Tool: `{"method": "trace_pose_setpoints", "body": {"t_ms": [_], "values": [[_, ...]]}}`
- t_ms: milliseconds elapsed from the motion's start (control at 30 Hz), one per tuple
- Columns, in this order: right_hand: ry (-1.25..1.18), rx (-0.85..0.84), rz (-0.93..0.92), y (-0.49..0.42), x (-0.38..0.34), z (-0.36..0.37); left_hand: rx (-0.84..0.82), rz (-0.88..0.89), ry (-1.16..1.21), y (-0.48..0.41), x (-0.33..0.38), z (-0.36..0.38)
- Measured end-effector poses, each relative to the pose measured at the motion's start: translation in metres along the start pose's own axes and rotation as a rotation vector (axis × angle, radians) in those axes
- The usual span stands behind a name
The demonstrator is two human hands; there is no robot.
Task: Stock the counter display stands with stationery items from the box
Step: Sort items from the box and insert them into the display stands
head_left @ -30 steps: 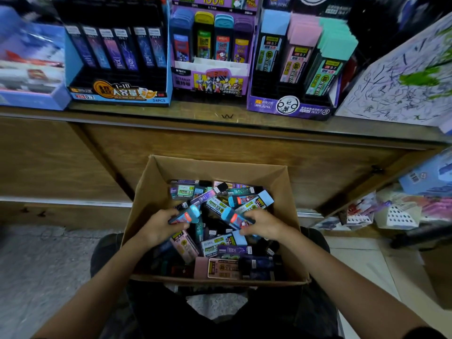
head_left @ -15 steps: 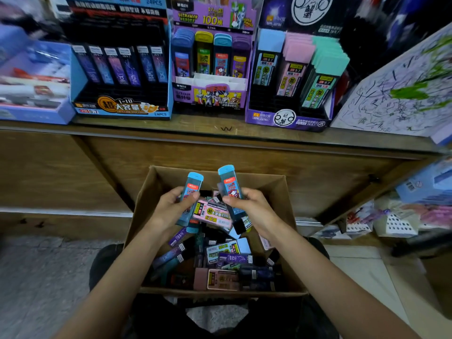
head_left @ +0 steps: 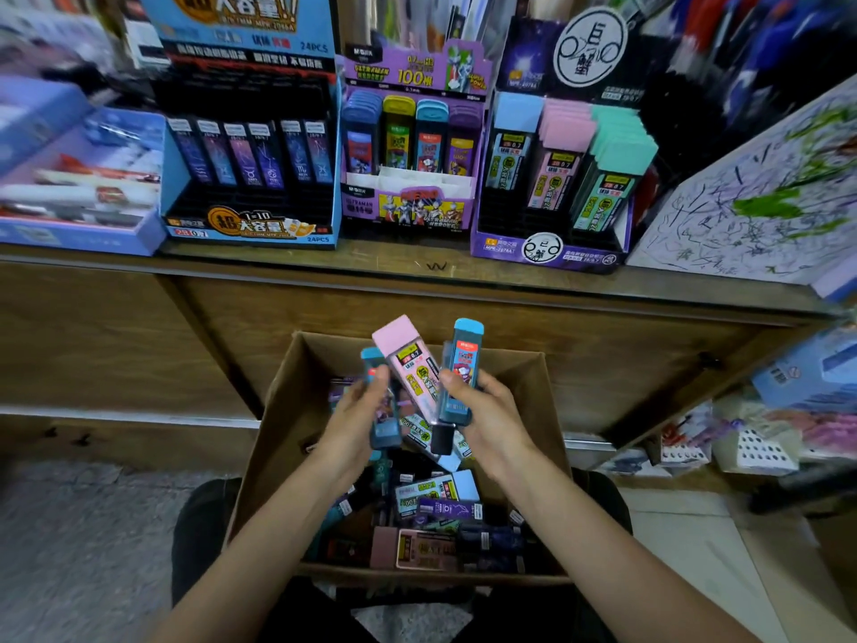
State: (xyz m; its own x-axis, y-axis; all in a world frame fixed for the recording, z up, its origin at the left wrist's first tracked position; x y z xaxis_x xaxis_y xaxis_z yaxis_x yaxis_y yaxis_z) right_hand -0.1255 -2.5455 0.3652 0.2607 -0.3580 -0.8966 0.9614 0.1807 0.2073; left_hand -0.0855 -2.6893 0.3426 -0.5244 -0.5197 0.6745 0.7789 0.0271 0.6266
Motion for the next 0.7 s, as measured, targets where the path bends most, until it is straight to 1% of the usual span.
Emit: {"method": "trace_pose_setpoints", "body": {"t_ms": [100, 167, 233, 333, 467, 567, 700], "values": [[-0.1, 0.043, 0.015, 0.0, -0.002, 0.013, -0.101, 0.091, -0.195, 0.004, -0.002, 0.019], [-0.123, 0.072, 0.007, 0.0, -0.003, 0.018, -0.088, 0.178, -0.321, 0.003, 0.002, 0.027], [-0.109, 0.086, 0.006, -0.001, -0.006, 0.021, -0.103, 0.244, -0.384, 0.003, 0.008, 0.032], [-0.068, 0.077, 0.001, -0.003, -0.012, 0.023, -0.151, 0.275, -0.385, 0.006, 0.015, 0.032], [0.04, 0.0, -0.008, -0.003, -0.024, 0.024, -0.187, 0.317, -0.365, 0.013, 0.025, 0.033], [0.022, -0.053, 0.003, -0.004, -0.037, 0.026, -0.211, 0.34, -0.335, 0.019, 0.034, 0.031], [0.033, -0.079, -0.008, -0.007, -0.056, 0.028, -0.214, 0.378, -0.361, 0.029, 0.056, 0.022]]}}
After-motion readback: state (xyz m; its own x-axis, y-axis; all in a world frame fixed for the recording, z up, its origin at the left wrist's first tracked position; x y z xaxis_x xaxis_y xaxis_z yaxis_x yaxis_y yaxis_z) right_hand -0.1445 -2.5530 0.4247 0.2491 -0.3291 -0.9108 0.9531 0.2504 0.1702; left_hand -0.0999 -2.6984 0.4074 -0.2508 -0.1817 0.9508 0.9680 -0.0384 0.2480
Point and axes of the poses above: each hand's wrist, its own y-axis away from the middle knuckle, its own z-axis out of the palm, x = y × z, the point moved 3 cm from there along -y, towards the middle knuckle, and after that the axes turned 12 degrees about -z, right-handed, at the moved point
